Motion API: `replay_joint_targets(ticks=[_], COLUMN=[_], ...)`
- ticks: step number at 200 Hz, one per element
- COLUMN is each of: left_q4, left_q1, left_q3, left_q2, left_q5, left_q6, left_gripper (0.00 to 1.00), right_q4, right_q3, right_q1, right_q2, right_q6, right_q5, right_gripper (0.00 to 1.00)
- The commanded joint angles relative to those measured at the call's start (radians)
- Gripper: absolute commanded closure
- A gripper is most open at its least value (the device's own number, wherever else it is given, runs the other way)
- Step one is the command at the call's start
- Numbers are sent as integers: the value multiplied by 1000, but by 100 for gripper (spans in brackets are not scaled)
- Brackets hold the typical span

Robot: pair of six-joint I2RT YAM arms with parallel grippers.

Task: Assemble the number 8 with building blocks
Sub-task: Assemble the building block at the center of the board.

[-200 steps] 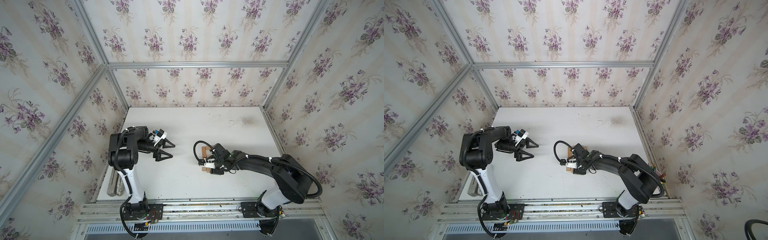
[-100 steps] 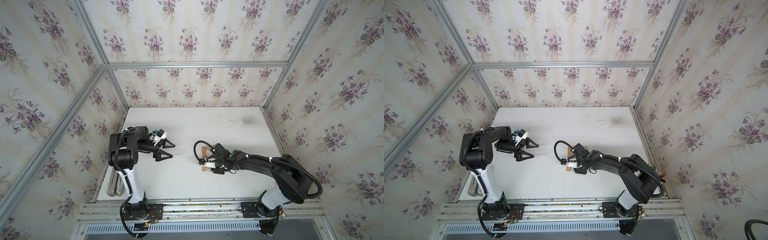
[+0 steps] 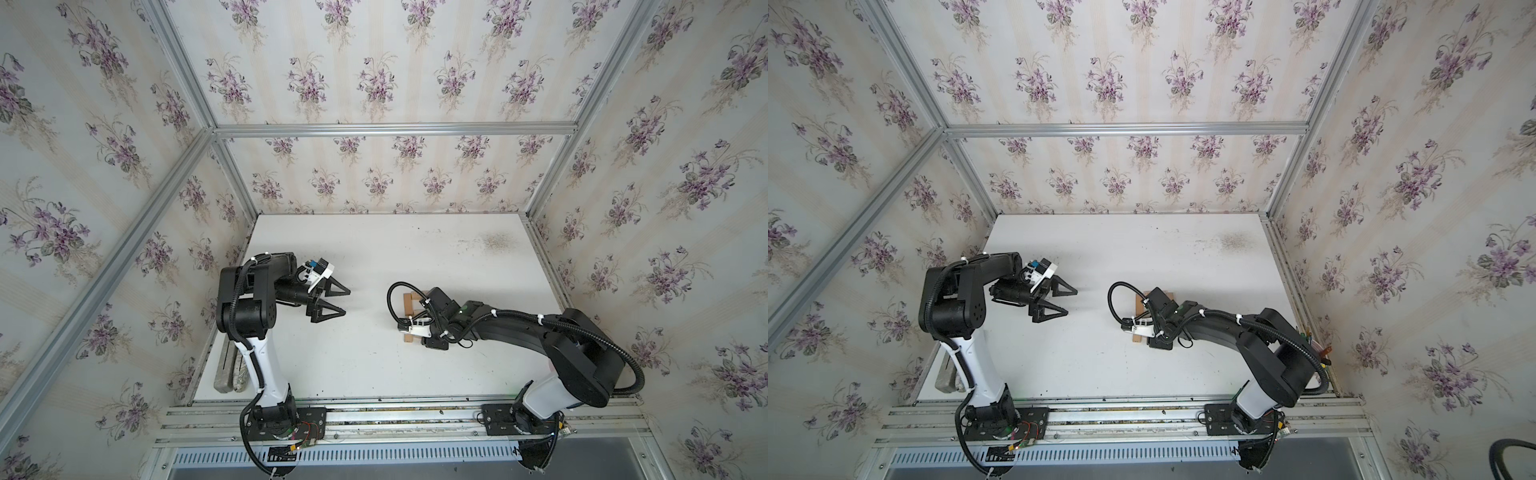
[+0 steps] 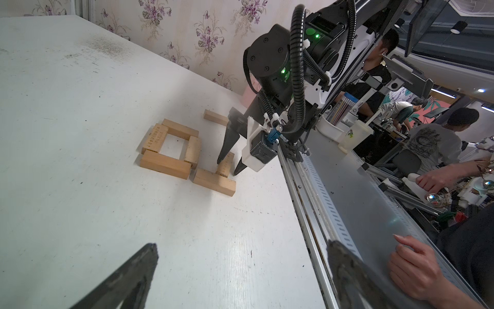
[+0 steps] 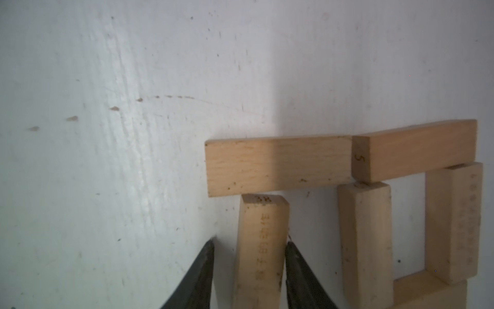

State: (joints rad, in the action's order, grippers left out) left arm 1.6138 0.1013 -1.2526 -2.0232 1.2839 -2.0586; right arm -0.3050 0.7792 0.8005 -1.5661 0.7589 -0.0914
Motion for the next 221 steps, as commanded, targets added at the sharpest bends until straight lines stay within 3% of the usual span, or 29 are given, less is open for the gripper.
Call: replay_joint_targets(ticks=[1, 38, 66, 110, 153, 221], left_q4=[170, 170, 171, 170, 170, 170], left_q1=[1, 1, 1, 1, 1, 1], left_q3=[-2, -3, -3, -3, -2, -2], left_q2=[2, 1, 1, 1, 2, 1], left_q5=[5, 6, 6, 5, 5, 5], left_q6=[-382, -382, -381, -383, -382, -382], left_gripper=[0, 0, 0, 0, 0, 0], right_q4=[-20, -20, -16, -12, -17, -16], right_q3=[-3, 0, -8, -4, -1, 45], right_q1=[0, 0, 2, 2, 1, 1], right_q2=[-3, -4, -2, 0, 3, 88], right_q6=[-1, 3, 8, 0, 12, 1], right_q5=[-32, -36, -31, -30, -30, 1], right_gripper=[58, 70, 69, 45, 48, 26])
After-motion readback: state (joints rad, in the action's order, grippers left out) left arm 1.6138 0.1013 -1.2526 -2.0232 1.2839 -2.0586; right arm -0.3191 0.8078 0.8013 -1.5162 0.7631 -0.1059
